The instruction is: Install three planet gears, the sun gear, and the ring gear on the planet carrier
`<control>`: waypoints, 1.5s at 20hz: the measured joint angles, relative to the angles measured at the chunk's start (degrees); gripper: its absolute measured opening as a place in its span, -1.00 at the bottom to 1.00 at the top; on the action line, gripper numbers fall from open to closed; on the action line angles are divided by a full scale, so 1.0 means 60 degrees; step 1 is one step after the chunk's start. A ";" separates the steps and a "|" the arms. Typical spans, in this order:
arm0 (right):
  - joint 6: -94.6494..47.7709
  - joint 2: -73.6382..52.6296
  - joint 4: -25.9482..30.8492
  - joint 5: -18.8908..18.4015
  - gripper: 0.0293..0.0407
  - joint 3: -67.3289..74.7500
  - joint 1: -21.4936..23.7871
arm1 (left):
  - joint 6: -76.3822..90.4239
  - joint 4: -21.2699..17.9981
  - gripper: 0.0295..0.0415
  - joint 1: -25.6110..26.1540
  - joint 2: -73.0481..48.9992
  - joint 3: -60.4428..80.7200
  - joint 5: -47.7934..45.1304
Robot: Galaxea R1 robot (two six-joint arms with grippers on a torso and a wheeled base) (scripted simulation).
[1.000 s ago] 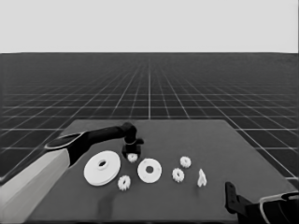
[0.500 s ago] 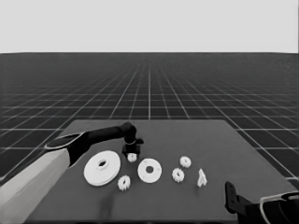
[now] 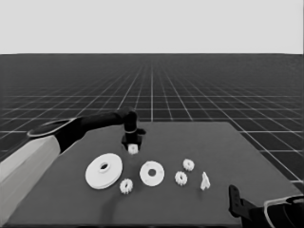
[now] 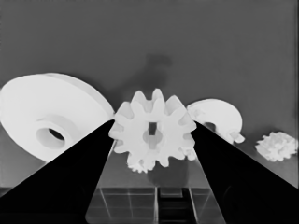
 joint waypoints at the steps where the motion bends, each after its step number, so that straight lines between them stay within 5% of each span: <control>1: 0.0000 0.0000 0.0000 0.0000 0.61 0.0000 0.0000 | -0.0715 0.0087 -0.72 0.0027 0.0451 0.0168 0.0083; 10: 0.0000 0.0000 0.0000 0.0000 0.61 0.0000 0.0000 | -0.1509 0.0170 -0.72 0.0073 0.1481 0.0034 0.0183; 13: 0.0000 0.0000 0.0000 0.0000 0.61 0.0000 0.0000 | -0.1055 0.1148 -0.72 0.1186 0.1748 -0.0789 -0.0335; 20: 0.0000 0.0000 0.0000 0.0000 0.61 0.0000 0.0000 | -0.0886 0.1363 -0.72 0.1434 0.1856 -0.1112 -0.0507; 22: 0.0000 0.0000 0.0000 0.0000 0.61 0.0000 0.0000 | -0.0884 0.1366 0.27 0.1437 0.1858 -0.1117 -0.0511; 23: 0.0000 0.0000 0.0000 0.0000 0.61 0.0000 0.0000 | -0.0884 0.1366 0.42 0.1438 0.1858 -0.1118 -0.0511; 30: 0.0000 0.0000 0.0000 0.0000 0.61 0.0000 0.0000 | -0.0884 0.1367 0.49 0.1439 0.1859 -0.1119 -0.0512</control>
